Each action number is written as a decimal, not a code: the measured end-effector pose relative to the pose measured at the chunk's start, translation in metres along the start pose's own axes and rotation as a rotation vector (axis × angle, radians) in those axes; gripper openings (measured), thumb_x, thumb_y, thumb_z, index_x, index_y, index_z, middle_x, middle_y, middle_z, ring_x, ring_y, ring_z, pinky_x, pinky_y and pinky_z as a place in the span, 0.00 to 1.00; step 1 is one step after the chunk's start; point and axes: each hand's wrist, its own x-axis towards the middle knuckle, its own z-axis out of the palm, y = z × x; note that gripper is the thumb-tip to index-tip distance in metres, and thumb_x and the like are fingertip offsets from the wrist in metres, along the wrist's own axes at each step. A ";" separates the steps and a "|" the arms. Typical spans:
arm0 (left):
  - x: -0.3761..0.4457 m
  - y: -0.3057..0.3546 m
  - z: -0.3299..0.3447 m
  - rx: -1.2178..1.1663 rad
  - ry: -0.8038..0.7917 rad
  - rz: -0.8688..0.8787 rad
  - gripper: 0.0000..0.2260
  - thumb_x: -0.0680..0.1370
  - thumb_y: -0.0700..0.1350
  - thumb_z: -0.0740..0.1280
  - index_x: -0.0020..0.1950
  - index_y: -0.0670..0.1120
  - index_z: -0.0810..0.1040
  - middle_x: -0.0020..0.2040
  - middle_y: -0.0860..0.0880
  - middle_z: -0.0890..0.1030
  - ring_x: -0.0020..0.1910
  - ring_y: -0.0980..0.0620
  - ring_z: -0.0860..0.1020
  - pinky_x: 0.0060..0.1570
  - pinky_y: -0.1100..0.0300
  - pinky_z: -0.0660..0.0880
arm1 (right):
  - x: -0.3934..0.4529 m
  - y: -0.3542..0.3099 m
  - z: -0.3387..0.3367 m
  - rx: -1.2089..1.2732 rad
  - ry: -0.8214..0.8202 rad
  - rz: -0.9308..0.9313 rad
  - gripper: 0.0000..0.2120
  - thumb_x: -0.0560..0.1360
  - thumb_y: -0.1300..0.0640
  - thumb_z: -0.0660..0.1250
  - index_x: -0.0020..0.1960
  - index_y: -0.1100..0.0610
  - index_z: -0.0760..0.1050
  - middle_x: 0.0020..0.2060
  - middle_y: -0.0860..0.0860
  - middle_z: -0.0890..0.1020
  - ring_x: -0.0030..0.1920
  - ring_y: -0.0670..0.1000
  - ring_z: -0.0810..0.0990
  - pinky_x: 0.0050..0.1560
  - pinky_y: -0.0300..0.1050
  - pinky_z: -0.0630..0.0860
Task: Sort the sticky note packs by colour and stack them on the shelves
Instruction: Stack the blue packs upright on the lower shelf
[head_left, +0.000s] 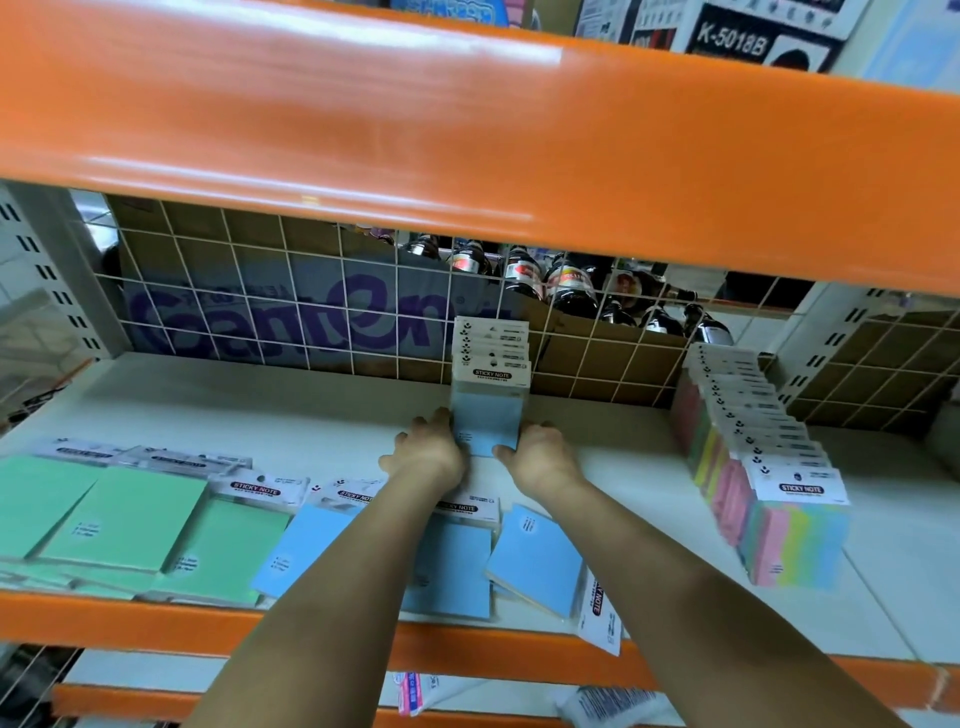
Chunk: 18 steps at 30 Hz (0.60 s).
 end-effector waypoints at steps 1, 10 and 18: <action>0.000 0.000 0.000 -0.001 0.000 -0.001 0.17 0.80 0.51 0.59 0.68 0.51 0.64 0.64 0.45 0.69 0.65 0.42 0.67 0.57 0.48 0.66 | 0.000 0.000 0.000 0.001 0.000 0.000 0.19 0.79 0.47 0.63 0.63 0.59 0.74 0.59 0.58 0.76 0.58 0.58 0.77 0.47 0.44 0.71; 0.000 -0.002 -0.002 -0.012 -0.026 0.012 0.20 0.79 0.53 0.61 0.68 0.48 0.64 0.65 0.45 0.69 0.66 0.42 0.67 0.58 0.48 0.67 | 0.001 0.000 -0.001 0.054 -0.033 0.024 0.19 0.78 0.47 0.64 0.60 0.61 0.75 0.57 0.58 0.79 0.54 0.58 0.80 0.45 0.44 0.73; -0.013 -0.007 -0.009 -0.089 -0.074 0.075 0.19 0.77 0.49 0.63 0.64 0.41 0.64 0.62 0.41 0.73 0.61 0.39 0.73 0.58 0.49 0.72 | -0.011 0.005 -0.015 0.102 -0.065 0.003 0.10 0.77 0.58 0.66 0.56 0.61 0.72 0.51 0.56 0.77 0.46 0.55 0.76 0.41 0.43 0.70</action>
